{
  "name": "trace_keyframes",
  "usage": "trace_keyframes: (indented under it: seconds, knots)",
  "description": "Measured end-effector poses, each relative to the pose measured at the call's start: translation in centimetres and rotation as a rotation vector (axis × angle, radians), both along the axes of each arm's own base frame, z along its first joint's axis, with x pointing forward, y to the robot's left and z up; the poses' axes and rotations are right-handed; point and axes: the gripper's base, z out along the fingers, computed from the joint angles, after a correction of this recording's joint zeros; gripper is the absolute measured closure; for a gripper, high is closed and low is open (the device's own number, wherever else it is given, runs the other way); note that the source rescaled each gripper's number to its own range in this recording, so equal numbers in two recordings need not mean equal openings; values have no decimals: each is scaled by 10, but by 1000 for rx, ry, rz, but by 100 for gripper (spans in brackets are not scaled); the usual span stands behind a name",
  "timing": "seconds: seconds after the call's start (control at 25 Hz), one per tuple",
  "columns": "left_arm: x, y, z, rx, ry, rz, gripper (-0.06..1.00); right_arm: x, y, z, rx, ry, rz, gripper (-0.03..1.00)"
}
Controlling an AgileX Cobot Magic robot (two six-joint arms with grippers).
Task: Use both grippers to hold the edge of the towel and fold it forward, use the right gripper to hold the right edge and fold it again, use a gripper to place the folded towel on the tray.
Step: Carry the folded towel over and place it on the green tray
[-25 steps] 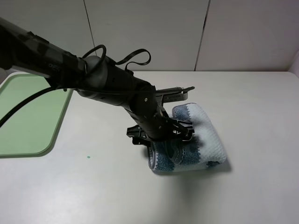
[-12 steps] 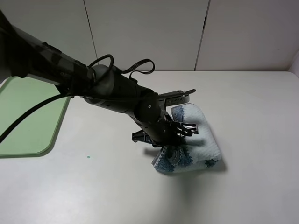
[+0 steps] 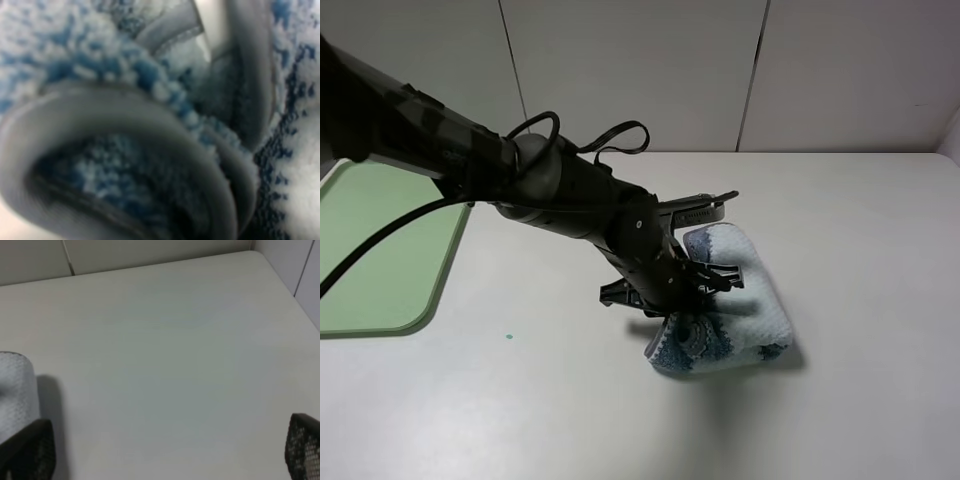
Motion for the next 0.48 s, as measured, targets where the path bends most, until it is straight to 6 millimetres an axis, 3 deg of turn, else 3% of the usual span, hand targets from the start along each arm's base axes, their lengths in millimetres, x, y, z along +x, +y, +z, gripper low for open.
trace_keyframes:
  seconds: [0.24, 0.48]
  knots:
    - [-3, 7, 11, 49, 31, -31, 74, 0, 0, 0, 0, 0, 0, -3]
    - [5, 27, 36, 112, 7, -70, 75, 0, 0, 0, 0, 0, 0, -3]
